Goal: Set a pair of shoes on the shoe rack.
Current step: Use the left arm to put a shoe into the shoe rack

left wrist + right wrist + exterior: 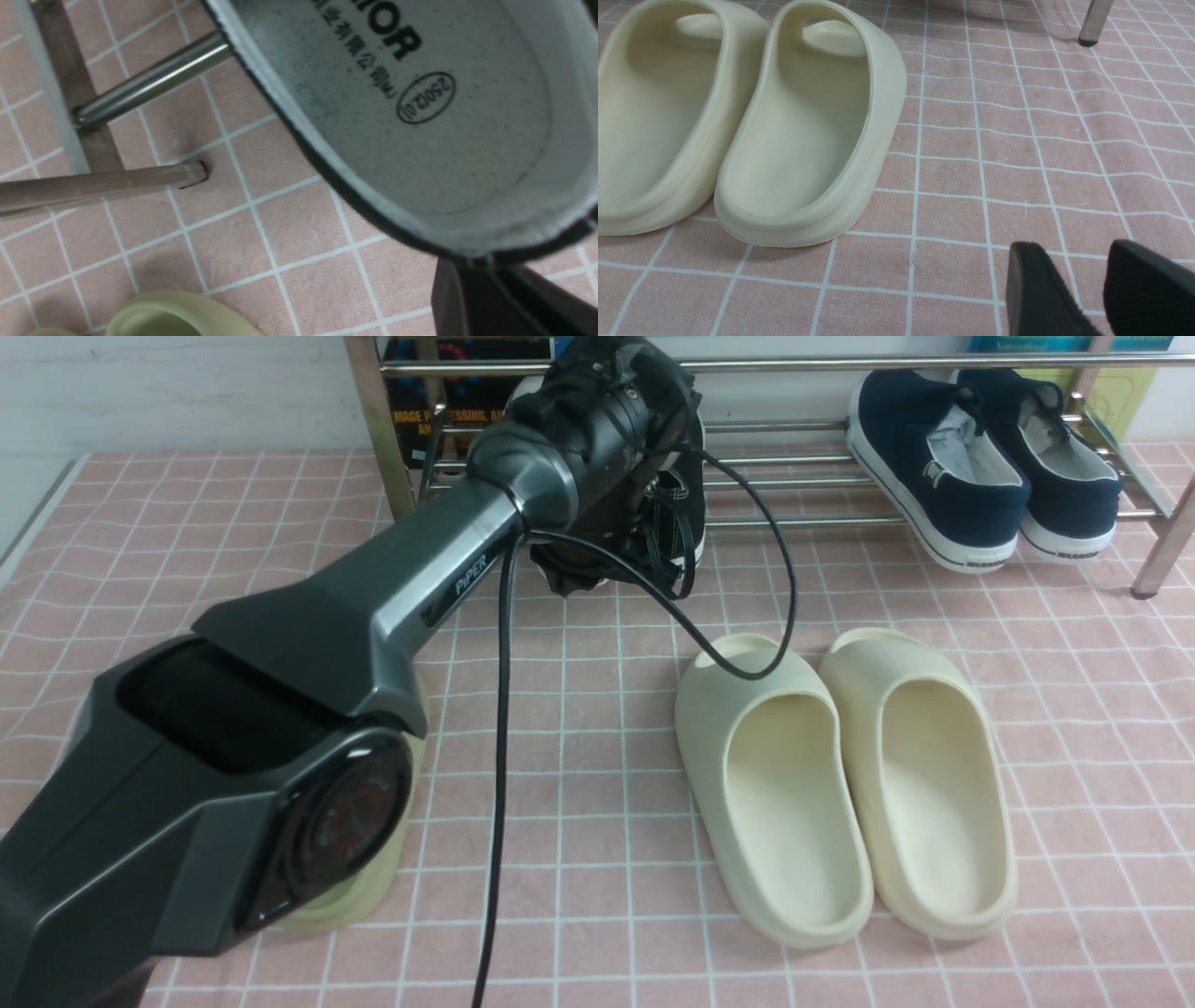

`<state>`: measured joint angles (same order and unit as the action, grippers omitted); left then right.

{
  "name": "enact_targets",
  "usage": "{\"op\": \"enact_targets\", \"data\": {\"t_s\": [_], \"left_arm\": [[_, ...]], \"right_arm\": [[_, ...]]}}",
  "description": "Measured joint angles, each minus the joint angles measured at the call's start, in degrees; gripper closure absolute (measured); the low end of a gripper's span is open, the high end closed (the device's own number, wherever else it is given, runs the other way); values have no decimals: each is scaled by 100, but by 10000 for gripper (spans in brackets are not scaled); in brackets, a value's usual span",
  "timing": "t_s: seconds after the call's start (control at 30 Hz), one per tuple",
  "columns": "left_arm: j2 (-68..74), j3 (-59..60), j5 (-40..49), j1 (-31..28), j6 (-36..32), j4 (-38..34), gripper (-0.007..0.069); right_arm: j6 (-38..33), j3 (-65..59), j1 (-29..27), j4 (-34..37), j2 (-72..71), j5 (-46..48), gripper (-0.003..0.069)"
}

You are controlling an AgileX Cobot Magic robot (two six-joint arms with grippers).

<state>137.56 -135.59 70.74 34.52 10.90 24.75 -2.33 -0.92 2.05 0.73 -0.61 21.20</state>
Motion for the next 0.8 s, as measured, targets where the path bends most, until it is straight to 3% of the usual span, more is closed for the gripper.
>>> {"op": "enact_targets", "data": {"t_s": [0.53,0.8], "left_arm": [[-128,0,0,-111,92,18,605],[-148,0,0,-274,39,-882,604]], "right_arm": [[0,0,0,0,0,0,420],[0,0,0,0,0,0,420]]}}
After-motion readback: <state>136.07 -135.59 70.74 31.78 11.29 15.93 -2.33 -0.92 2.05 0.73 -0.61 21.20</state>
